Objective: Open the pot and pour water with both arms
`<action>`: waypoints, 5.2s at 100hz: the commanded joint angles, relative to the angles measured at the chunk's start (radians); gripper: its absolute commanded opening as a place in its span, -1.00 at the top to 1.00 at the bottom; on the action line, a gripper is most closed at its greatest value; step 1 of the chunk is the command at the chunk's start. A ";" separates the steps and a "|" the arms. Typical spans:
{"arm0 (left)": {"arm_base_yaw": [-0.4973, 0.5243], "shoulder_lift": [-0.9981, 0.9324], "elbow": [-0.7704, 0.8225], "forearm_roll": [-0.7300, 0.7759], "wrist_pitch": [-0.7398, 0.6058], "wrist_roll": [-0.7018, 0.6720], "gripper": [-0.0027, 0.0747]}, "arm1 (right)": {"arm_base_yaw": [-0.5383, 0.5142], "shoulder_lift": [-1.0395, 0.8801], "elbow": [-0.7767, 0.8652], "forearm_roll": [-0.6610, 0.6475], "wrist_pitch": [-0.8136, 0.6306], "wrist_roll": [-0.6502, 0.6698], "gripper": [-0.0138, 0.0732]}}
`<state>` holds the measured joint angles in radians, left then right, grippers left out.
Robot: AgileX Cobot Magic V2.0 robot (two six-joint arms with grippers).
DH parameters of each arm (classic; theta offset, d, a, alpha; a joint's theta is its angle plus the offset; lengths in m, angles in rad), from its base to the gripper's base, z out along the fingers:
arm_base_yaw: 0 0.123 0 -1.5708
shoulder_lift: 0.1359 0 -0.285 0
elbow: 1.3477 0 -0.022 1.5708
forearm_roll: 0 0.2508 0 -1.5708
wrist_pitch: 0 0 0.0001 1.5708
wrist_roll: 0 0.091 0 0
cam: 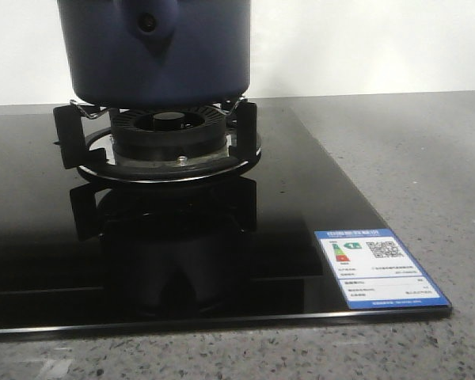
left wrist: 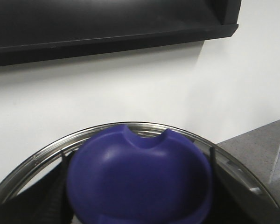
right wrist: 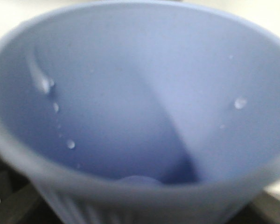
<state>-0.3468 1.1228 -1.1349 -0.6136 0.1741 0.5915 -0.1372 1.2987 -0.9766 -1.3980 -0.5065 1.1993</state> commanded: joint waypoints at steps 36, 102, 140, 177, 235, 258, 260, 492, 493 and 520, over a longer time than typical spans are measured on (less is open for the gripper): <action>0.002 -0.026 -0.040 -0.008 -0.086 -0.004 0.03 | -0.165 0.048 0.247 0.236 -0.255 -0.457 0.02; 0.000 -0.026 -0.040 -0.008 -0.086 -0.004 0.03 | -0.165 0.274 0.249 0.350 -0.337 -0.623 0.02; 0.000 -0.026 -0.040 -0.008 -0.086 -0.004 0.03 | -0.165 0.278 0.249 0.350 -0.295 -0.623 0.02; 0.000 -0.026 -0.040 -0.010 -0.086 -0.004 0.03 | -0.165 0.278 0.249 0.346 -0.248 -0.623 0.02; 0.000 -0.026 -0.040 -0.016 -0.086 -0.004 0.03 | -0.188 0.228 0.251 0.326 -0.232 -0.533 -0.80; 0.000 -0.026 -0.040 -0.025 -0.083 -0.004 0.03 | -0.195 0.169 0.273 0.238 -0.207 -0.419 -0.80; 0.000 -0.026 -0.040 -0.025 -0.084 -0.004 0.03 | -0.195 0.163 0.276 0.229 -0.205 -0.408 -0.80; -0.209 0.274 -0.040 -0.012 -0.185 -0.004 0.03 | -0.195 -0.225 0.571 0.197 -0.123 -0.316 -0.80; -0.209 0.275 -0.040 -0.012 -0.185 -0.004 0.03 | -0.195 -0.225 0.571 0.197 -0.123 -0.316 -0.80; -0.209 0.277 -0.040 -0.006 -0.162 -0.004 -0.56 | -0.195 -0.225 0.571 0.197 -0.123 -0.316 -0.80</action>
<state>-0.5549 1.4332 -1.1349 -0.6191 0.0802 0.5930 -0.3237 1.0945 -0.3841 -1.2221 -0.5800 0.8815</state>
